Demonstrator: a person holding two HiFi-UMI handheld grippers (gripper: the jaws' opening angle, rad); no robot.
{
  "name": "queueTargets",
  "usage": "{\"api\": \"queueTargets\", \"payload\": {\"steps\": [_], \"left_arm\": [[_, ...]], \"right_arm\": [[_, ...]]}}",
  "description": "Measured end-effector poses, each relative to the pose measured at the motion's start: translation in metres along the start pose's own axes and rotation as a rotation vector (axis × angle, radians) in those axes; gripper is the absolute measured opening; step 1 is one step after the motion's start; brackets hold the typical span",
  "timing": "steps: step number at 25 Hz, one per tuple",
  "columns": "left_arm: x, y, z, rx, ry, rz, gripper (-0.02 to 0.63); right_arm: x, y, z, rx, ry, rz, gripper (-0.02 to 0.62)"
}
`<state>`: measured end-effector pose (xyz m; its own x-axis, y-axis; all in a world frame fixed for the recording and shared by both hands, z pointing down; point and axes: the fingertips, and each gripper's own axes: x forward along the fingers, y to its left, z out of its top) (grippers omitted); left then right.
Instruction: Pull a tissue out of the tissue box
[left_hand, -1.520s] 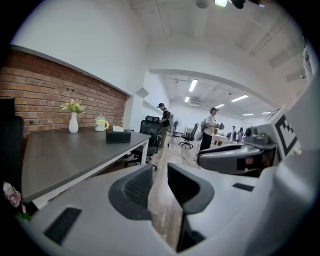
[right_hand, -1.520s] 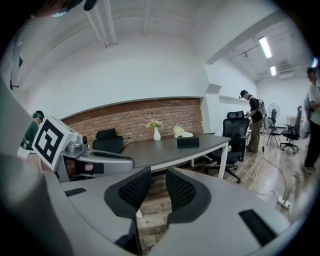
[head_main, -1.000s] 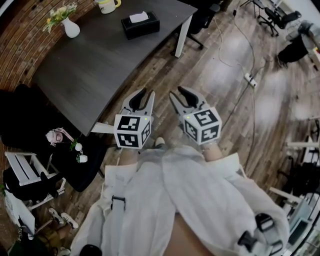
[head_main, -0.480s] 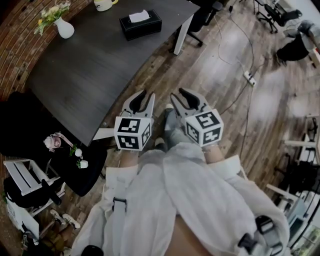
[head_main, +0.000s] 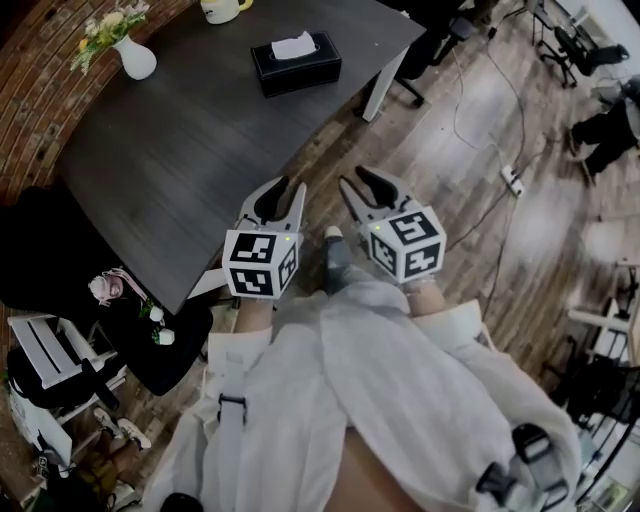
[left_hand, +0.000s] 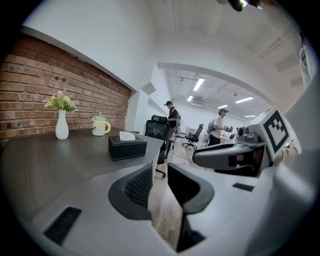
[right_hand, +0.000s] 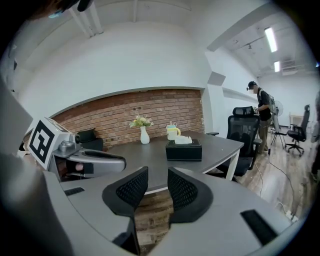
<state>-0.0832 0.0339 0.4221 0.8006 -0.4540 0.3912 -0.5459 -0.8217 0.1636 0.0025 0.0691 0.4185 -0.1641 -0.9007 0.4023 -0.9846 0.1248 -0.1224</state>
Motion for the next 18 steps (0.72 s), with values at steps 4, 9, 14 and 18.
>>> {"api": "queueTargets", "payload": {"steps": [4,9,14,18], "left_arm": [[0.040,0.018,0.030,0.006,-0.015,0.029,0.075],[0.088,0.041,0.066,0.007,-0.034,0.076,0.075],[0.130,0.052,0.090,0.002,-0.045,0.109,0.075],[0.150,0.056,0.094,-0.012,-0.027,0.126,0.075]], "right_arm": [[0.035,-0.033,0.030,-0.022,-0.009,0.035,0.109],[0.071,-0.073,0.063,-0.059,-0.018,0.085,0.109],[0.093,-0.114,0.080,-0.072,-0.024,0.114,0.109],[0.102,-0.136,0.083,-0.062,-0.014,0.121,0.109]]}}
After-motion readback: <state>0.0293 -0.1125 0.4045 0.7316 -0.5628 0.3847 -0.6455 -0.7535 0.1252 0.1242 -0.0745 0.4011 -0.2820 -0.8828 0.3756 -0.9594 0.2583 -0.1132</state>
